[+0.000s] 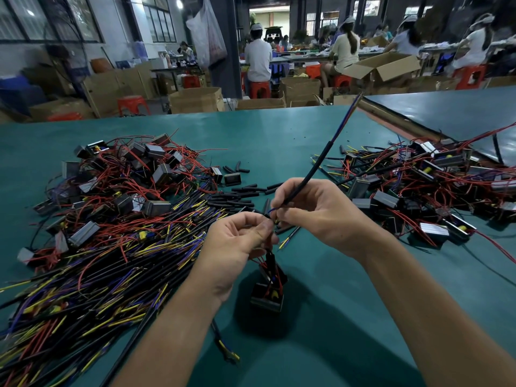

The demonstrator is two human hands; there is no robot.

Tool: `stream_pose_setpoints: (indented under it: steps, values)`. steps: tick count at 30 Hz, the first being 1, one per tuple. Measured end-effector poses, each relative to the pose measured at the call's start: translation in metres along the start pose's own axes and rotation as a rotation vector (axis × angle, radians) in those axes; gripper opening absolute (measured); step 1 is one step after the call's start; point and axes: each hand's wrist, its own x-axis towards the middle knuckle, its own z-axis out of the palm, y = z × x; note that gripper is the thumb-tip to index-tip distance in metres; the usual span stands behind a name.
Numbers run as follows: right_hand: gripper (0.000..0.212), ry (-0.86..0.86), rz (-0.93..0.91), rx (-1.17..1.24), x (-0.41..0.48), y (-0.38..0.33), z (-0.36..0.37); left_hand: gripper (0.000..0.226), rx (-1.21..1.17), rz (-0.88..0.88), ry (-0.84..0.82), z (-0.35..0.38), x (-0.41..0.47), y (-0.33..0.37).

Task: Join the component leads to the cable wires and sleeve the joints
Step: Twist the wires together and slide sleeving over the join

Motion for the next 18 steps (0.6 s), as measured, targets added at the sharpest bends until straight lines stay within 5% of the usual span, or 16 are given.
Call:
stream_pose_setpoints:
  steps: [8, 18]
  values:
    - [0.020, 0.083, -0.051, -0.115, -0.0005, 0.0006, 0.0001, 0.011, 0.139, 0.197, 0.090, 0.0046, -0.0009, 0.0000]
    - [0.023, 0.044, -0.011, 0.042, -0.0007, 0.0014, -0.0002, 0.022, 0.088, 0.107, 0.071, 0.0048, -0.0035, 0.0065]
